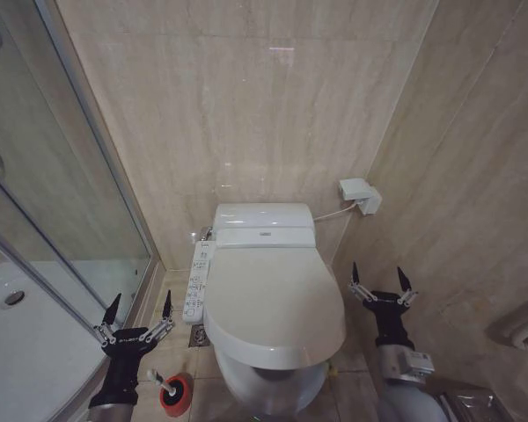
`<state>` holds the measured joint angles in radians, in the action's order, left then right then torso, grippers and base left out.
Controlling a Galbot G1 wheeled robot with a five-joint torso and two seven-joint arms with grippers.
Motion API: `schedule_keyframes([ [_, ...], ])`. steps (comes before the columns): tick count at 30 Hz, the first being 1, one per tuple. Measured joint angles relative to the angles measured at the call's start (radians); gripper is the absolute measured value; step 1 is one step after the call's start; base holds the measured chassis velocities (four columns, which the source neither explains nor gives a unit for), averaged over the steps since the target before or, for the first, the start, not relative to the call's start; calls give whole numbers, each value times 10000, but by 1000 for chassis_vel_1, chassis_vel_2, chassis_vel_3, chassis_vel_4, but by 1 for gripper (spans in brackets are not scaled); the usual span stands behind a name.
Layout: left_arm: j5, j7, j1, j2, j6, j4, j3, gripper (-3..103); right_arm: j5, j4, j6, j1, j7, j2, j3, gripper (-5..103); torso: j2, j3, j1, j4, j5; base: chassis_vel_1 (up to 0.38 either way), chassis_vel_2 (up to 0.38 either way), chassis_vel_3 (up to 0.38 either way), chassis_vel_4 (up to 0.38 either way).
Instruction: Open the toilet lid, clean the toilet bowl with a toilet brush, close the toilet lid, and flush.
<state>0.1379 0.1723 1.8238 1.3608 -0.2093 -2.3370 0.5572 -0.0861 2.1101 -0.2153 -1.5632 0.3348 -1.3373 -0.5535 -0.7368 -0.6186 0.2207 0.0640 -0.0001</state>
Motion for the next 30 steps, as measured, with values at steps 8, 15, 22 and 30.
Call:
schedule_keyframes([
  [8,0,0,0,0,0,0,0,100,23,490,-64,-466,-64,-286,-85,100,0,0,0,-1,0,0,0,0,0],
  [15,0,0,0,0,0,0,0,100,-434,1267,1086,-911,112,49,-296,100,0,0,0,-2,0,0,0,0,0],
  [22,0,0,0,0,0,0,0,100,-690,2268,1943,-1516,-469,132,-838,100,0,0,0,0,0,0,0,0,0],
  [30,0,0,0,0,0,0,0,100,-287,2776,2150,-2038,-900,-148,-973,100,0,0,0,0,1,0,0,0,0],
])
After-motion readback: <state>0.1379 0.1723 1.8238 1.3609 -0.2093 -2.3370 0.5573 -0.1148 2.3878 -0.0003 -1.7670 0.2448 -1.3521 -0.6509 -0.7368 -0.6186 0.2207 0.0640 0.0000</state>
